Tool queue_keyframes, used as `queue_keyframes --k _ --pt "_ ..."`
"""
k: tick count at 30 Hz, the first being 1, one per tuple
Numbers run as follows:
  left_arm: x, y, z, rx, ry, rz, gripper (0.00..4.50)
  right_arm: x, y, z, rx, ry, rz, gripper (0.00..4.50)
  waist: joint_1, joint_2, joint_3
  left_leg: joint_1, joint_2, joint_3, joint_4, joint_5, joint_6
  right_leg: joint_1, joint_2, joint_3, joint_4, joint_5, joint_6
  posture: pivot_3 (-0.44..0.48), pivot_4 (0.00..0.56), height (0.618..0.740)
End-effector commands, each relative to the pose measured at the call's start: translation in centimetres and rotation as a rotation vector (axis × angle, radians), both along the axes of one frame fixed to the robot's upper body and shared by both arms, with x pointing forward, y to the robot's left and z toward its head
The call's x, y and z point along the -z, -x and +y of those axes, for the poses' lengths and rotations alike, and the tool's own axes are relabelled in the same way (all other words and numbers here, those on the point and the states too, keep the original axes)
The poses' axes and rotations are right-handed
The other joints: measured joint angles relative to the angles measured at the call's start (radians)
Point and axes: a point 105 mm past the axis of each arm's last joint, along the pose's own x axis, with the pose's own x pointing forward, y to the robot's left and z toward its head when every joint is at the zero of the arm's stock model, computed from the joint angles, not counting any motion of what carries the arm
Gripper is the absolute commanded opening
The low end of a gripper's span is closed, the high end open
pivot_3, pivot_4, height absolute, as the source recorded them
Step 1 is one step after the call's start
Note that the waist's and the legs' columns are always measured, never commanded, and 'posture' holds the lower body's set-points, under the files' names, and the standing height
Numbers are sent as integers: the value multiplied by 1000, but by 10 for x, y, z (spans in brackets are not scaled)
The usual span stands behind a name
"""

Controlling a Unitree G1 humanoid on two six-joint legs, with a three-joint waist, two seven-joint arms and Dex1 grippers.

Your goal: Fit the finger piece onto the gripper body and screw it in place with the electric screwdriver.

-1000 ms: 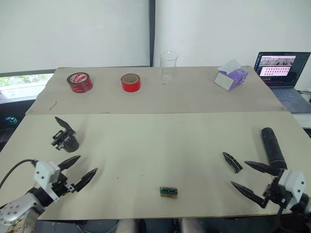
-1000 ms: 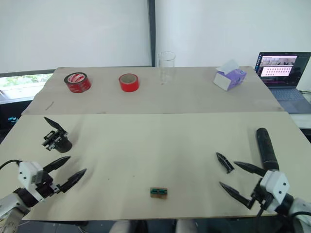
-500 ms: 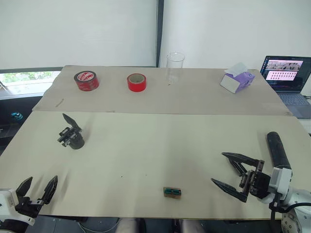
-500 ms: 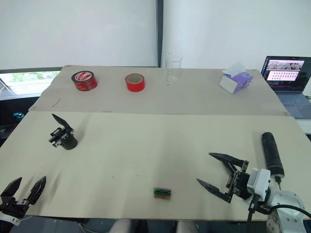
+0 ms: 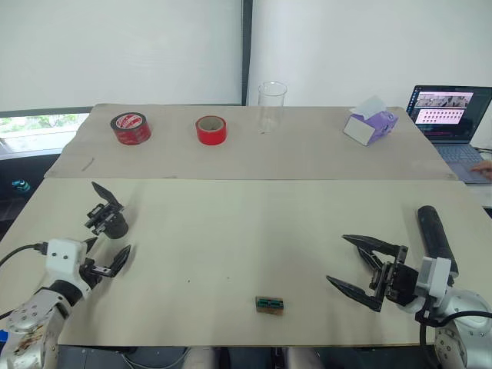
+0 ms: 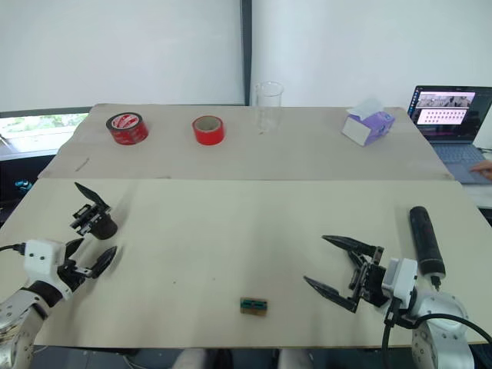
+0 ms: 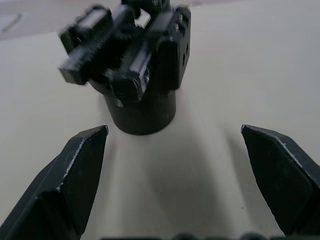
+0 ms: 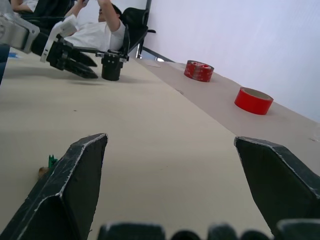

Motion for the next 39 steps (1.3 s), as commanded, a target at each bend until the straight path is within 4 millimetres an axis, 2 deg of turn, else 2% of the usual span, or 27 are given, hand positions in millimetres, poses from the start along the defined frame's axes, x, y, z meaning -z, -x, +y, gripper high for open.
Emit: queue_keyframes --k 1,6,13,19,22,25,27,29,30,33,35,36,39 --pt "-5 -16 5 -14 -33 -33 4500 -14 -1 3 18 5 -62 4473 1 0 0 0 0 0 0 0 0 0 0 0 0 0 0 0 150 740" --pt "-7 -36 1 -1 -34 -67 4500 -16 -2 3 47 7 -75 4473 4 0 0 0 0 0 0 0 -1 0 -2 0 0 0 0 0 150 740" --pt "0 -50 -1 24 -58 -65 4500 -19 -2 2 70 16 -82 4473 3 0 0 0 0 0 0 0 -1 0 -2 -1 1 2 3 0 150 740" --pt "6 -63 -1 -5 -1 -89 4500 -18 0 4 85 20 -76 4473 10 0 0 0 0 0 0 1 -1 0 -3 -2 2 2 3 0 150 740" --pt "14 -66 -6 -4 19 -63 3665 -17 0 3 90 24 -72 4500 15 2 -1 0 0 0 0 1 -1 1 -3 -3 2 2 3 0 150 740" --pt "18 -64 -15 23 53 -42 2377 -20 -1 0 98 29 -74 4500 20 4 -2 1 -1 0 0 1 -1 1 -3 -3 2 2 3 0 150 740" --pt "12 -62 -22 55 64 -66 2388 -21 -1 -2 104 33 -75 4500 19 4 -2 1 -1 0 0 1 -1 1 -3 -2 2 2 3 0 150 740" --pt "-4 -61 -35 121 90 -136 2388 -21 0 -5 108 41 -74 4500 19 4 -2 1 -1 0 0 1 0 1 -3 -2 2 2 3 0 150 740" --pt "-18 -59 -48 185 103 -192 2388 -21 1 -7 112 45 -71 4500 21 4 -2 0 -1 0 0 0 0 1 -3 -2 1 2 3 0 150 740" --pt "-51 -49 -102 421 126 -296 2388 -21 6 -12 117 59 -56 4500 28 3 -2 -4 -1 0 0 0 0 0 -3 -3 -1 2 3 0 150 740" --pt "-61 -42 -135 560 118 -308 2388 -20 10 -15 110 68 -38 4500 32 2 -1 -10 -2 -2 5 2 -3 -1 -2 -5 -2 4 3 0 150 740" --pt "-63 -39 -144 597 115 -308 2388 -19 12 -15 107 71 -32 4500 31 1 -1 -13 -1 -4 9 2 -3 -2 -1 -6 -2 5 2 0 150 740" --pt "-58 -28 -197 824 79 -271 2388 -14 22 -18 91 91 7 4500 28 2 -1 -13 -1 -4 10 0 0 0 -1 -6 -4 4 6 0 150 740"
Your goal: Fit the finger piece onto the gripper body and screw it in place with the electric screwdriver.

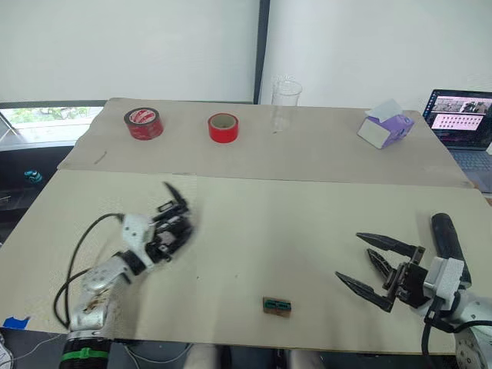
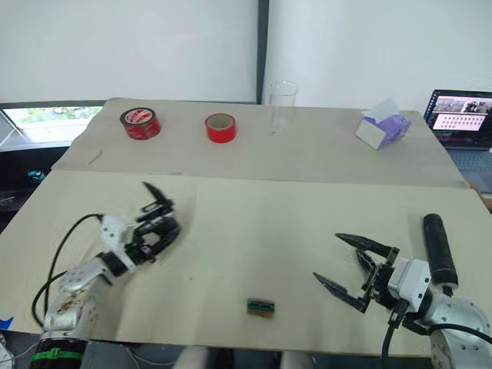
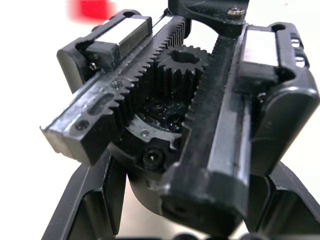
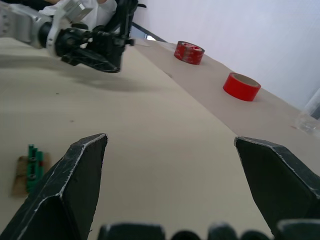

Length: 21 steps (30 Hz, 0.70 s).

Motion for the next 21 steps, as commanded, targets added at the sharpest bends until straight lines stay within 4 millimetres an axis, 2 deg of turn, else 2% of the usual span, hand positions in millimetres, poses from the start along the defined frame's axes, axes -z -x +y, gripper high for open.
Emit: queue_keyframes --k 1,5,10,16,21 --pt "-16 15 -53 241 -55 -83 2388 -6 11 -4 -21 16 -5 4500 0 0 0 1 0 0 0 -2 3 1 0 0 0 0 0 0 150 740" --pt "10 28 -91 434 -154 -45 2388 -1 22 -5 -22 22 30 4500 -8 2 -1 3 0 1 0 -1 10 1 2 3 0 0 1 0 150 740" --pt "33 29 -121 526 -207 -62 2388 3 33 -5 -9 24 54 4500 -10 2 -1 3 1 -1 0 1 10 0 4 3 1 0 1 0 150 740" --pt "44 30 -137 585 -209 -38 2388 5 40 -6 24 24 60 4500 -2 2 -1 2 0 -1 0 1 14 0 2 3 0 1 1 0 150 740" --pt "53 29 -135 572 -233 -7 2388 5 42 -8 42 26 58 4500 -2 4 -2 2 0 -1 0 0 16 0 1 3 -1 1 1 0 150 740"
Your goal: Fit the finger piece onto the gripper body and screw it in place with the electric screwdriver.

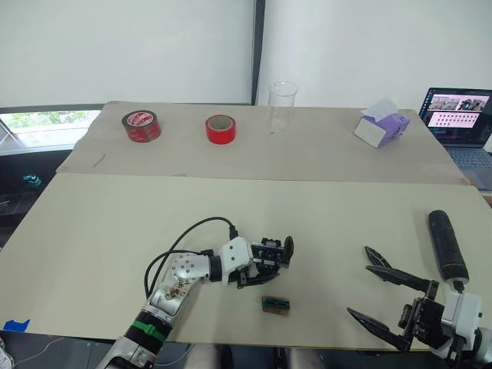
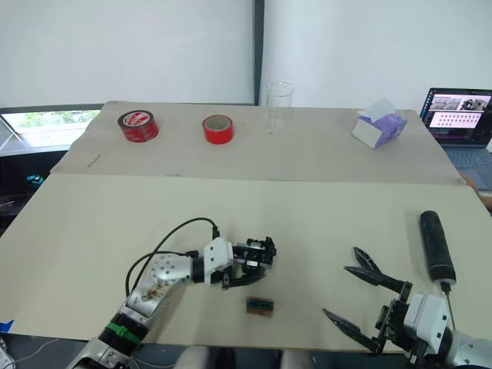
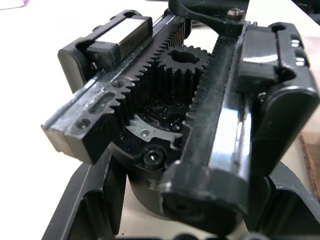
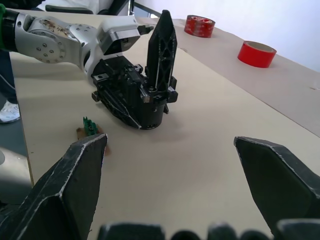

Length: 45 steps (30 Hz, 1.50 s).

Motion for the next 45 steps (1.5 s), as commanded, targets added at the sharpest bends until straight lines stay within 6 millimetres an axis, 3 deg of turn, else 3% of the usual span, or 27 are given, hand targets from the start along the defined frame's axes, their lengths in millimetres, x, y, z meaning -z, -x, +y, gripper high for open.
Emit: queue_keyframes --k 1,5,6,9,15,18,27,35,40,45 --pt "2 -1 0 -10 -7 -9 2388 -12 3 0 2 16 -71 4500 0 1 -1 0 0 0 0 0 0 0 0 0 0 0 0 0 150 740" --pt "8 0 7 -22 -17 72 2388 -11 3 0 7 17 -74 4500 1 3 -2 1 0 0 0 0 0 0 0 0 0 0 -1 0 150 740" --pt "8 1 9 -16 -21 90 3459 -11 3 0 8 18 -75 4500 1 3 -2 1 0 0 0 0 0 1 0 0 0 -1 -1 0 150 740" --pt "6 3 18 15 -32 115 4455 -11 1 -2 9 20 -79 4500 -5 4 -2 1 1 0 0 0 0 1 1 0 0 -1 -1 0 150 740" --pt "-1 0 42 141 -90 149 4455 -11 0 -4 7 27 -88 4500 -11 4 -2 1 1 0 0 1 -1 0 2 0 1 -1 -2 0 150 740" --pt "-7 -7 44 188 -101 154 4455 -9 1 -4 6 28 -84 4500 -11 4 -2 1 1 0 0 1 -1 0 2 0 1 -2 -3 0 150 740" --pt "-6 -22 16 320 -109 140 4455 -7 6 -2 16 27 -82 4500 0 3 -2 -2 -1 0 3 -1 2 0 1 0 0 0 1 0 150 740" --pt "-4 -18 8 375 -76 125 4455 -6 13 -3 52 33 -79 4500 -2 3 -2 -2 -1 -1 4 -1 3 0 1 0 0 1 1 0 150 740" --pt "-10 -25 14 247 3 69 2317 -5 14 -4 64 34 -81 4500 -3 3 -2 -2 -1 -1 5 -1 3 0 1 0 0 1 2 0 150 740" --pt "-17 -14 25 49 101 61 2329 -3 12 -4 59 32 -79 4500 -21 3 -2 -1 0 -1 3 -1 3 0 1 1 1 1 2 0 150 740"
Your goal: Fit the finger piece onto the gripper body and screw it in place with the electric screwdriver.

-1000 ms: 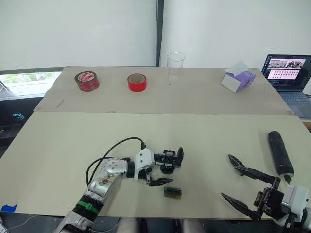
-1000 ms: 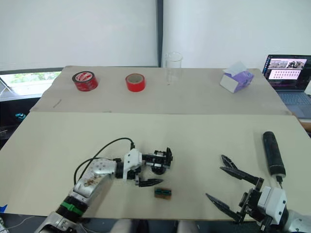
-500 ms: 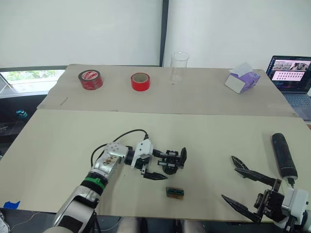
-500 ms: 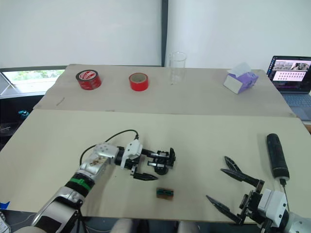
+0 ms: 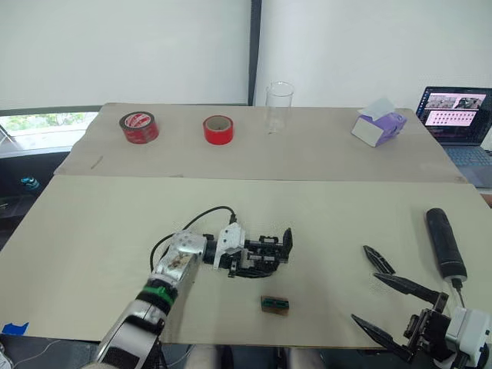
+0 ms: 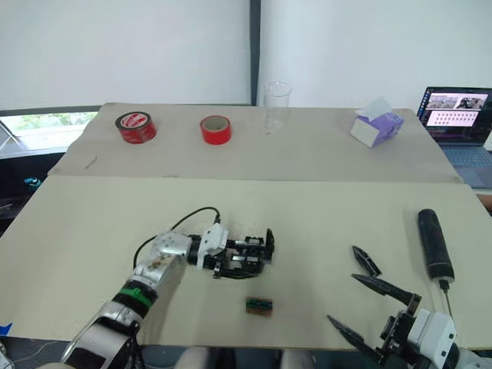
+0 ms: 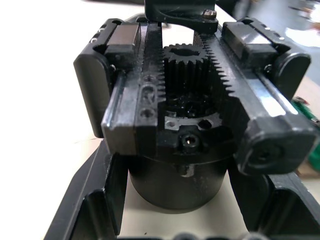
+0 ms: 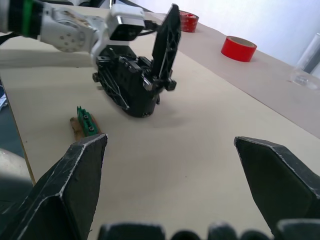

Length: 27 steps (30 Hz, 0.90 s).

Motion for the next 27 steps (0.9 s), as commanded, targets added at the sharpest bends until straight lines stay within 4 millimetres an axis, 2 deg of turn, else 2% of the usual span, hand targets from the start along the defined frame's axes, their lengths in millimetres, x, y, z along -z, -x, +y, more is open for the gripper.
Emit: queue_keyframes --k 1,4,10,14,23,25,27 --pt "-18 0 5 -181 97 -30 2329 -8 -2 1 -12 12 -52 4500 -4 0 0 0 0 0 0 0 0 0 0 0 0 0 0 0 150 740" --pt "-20 5 5 -308 116 -44 2329 -8 -6 3 -31 6 -51 4500 -6 0 0 1 0 0 0 0 0 1 -1 1 0 0 0 0 150 740" --pt "-25 15 -15 -460 131 -11 2329 -9 -8 8 -90 -1 -26 4500 7 0 0 0 -1 0 0 0 0 0 -2 1 0 0 0 0 150 740" --pt "-18 21 -22 -489 106 8 2329 -9 -7 8 -121 5 -4 4500 9 0 0 0 -1 0 0 0 0 0 -1 1 0 0 0 0 150 740" --pt "-5 24 -15 -495 58 28 2329 -13 -12 4 -127 14 -7 4500 8 0 0 1 -1 0 0 0 0 0 -1 1 0 -3 -4 0 150 740" --pt "-5 21 -9 -513 67 51 3382 -13 -13 5 -124 14 -14 4500 7 0 0 1 -1 1 0 0 0 0 -1 1 0 -3 -4 0 150 740" --pt "-4 19 0 -497 48 52 4168 -14 -15 5 -121 15 -21 4500 8 0 0 1 -1 1 0 0 0 0 -1 1 0 -3 -4 0 150 740"
